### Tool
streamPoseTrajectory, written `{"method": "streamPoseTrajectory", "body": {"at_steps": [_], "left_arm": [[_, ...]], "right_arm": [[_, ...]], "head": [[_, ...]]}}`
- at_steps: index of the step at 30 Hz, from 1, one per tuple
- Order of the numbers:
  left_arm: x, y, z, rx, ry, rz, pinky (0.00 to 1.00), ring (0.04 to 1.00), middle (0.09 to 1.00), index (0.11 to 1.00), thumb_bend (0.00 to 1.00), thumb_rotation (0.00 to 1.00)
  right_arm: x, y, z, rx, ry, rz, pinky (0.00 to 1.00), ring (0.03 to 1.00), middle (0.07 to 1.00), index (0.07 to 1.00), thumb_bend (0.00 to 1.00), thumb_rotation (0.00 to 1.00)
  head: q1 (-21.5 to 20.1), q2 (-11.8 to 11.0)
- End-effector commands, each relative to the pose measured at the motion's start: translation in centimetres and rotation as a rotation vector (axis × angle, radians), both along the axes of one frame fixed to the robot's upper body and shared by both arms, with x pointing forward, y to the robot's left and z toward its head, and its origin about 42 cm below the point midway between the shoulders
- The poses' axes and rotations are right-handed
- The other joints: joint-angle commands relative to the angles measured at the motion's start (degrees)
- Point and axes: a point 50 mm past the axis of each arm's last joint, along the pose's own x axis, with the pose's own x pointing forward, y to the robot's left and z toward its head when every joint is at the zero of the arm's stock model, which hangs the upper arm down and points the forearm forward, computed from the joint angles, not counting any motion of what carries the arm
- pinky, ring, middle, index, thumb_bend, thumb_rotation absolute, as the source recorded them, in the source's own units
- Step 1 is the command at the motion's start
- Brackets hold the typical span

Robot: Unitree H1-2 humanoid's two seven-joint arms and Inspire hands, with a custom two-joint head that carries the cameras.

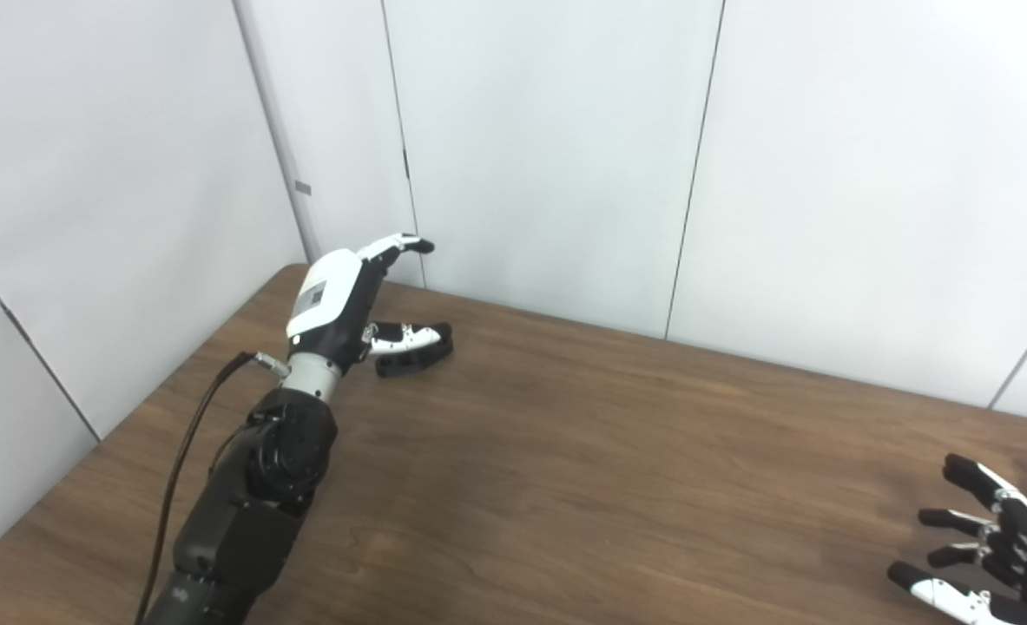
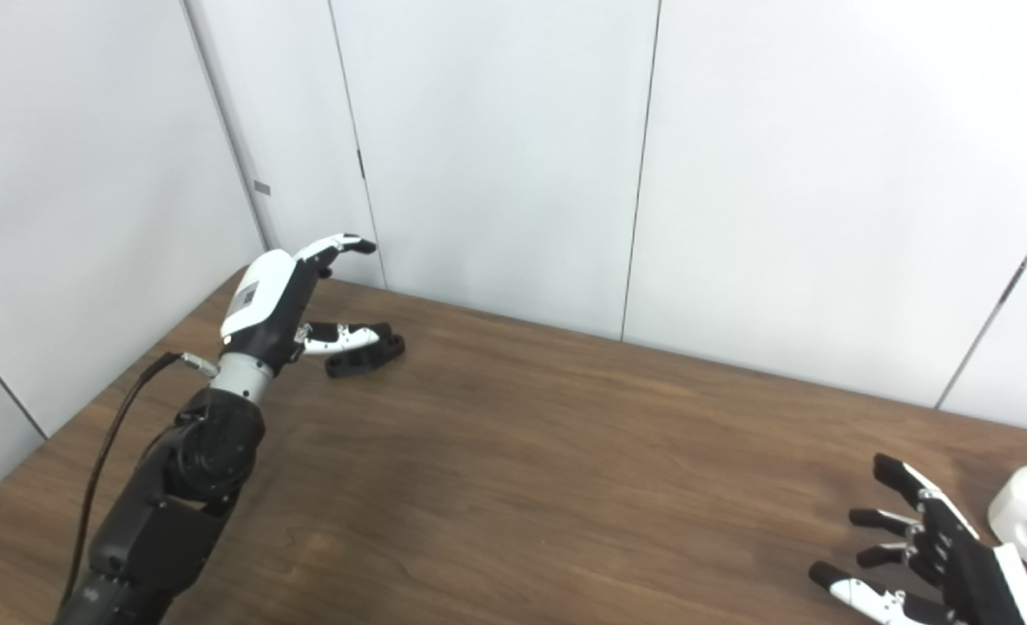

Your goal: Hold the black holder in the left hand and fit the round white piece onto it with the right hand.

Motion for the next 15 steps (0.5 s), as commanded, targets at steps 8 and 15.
{"method": "streamPoseTrajectory", "body": {"at_steps": [8, 15], "left_arm": [[1.1, 2.0, 2.2, 0.126, 0.088, 0.153, 0.86, 0.983, 0.972, 0.880, 0.93, 0.42], [1.6, 2.4, 1.1, 0.139, 0.187, 0.209, 0.91, 1.000, 1.000, 0.910, 1.00, 0.56]], "right_arm": [[0.5, -0.1, 2.5, 0.002, -0.081, 0.003, 0.48, 0.682, 0.884, 0.864, 0.55, 0.00], [0.2, -0.1, 3.0, -0.001, -0.083, 0.001, 0.49, 0.683, 0.881, 0.864, 0.54, 0.00]], "head": [[-0.31, 0.39], [-0.50, 0.65]]}}
